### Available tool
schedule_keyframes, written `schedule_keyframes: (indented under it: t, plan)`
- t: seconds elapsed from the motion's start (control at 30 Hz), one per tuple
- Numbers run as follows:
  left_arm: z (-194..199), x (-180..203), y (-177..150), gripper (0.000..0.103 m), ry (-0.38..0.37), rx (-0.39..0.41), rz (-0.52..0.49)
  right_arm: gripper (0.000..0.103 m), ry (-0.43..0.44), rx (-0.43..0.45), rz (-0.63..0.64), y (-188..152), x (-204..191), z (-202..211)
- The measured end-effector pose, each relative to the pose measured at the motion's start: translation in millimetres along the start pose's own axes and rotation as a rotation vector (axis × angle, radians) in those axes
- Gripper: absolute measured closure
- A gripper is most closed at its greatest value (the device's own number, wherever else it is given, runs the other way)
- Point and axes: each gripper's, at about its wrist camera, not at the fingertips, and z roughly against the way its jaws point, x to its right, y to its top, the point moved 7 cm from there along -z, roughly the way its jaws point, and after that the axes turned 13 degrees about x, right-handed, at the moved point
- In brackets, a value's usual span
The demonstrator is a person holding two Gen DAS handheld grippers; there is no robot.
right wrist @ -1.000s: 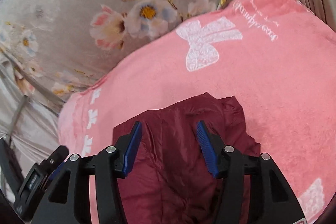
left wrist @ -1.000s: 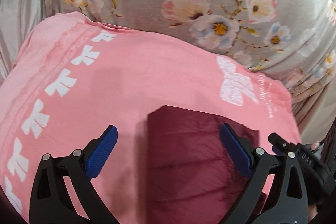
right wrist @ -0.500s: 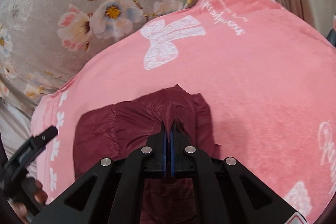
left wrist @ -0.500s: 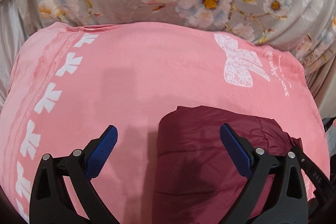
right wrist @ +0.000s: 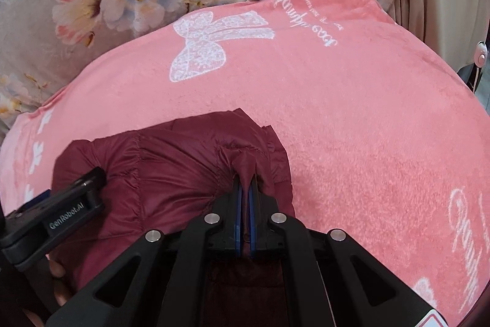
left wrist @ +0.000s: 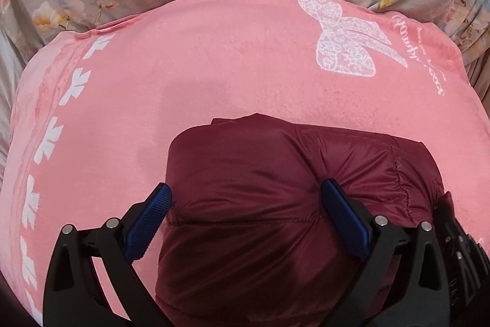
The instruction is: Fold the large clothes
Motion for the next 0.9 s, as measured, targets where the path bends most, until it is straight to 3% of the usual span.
schedule_keyframes:
  t: [0.5,0.9]
  plan:
    - [-18,10,-13,0.005,0.065,0.114,-0.018,0.099,0.02,0.033,0.007,-18,3,-25]
    - [-21,14,-16,0.005,0.098,0.152,-0.038,0.099,0.025,0.046,0.002,-23,2,-30]
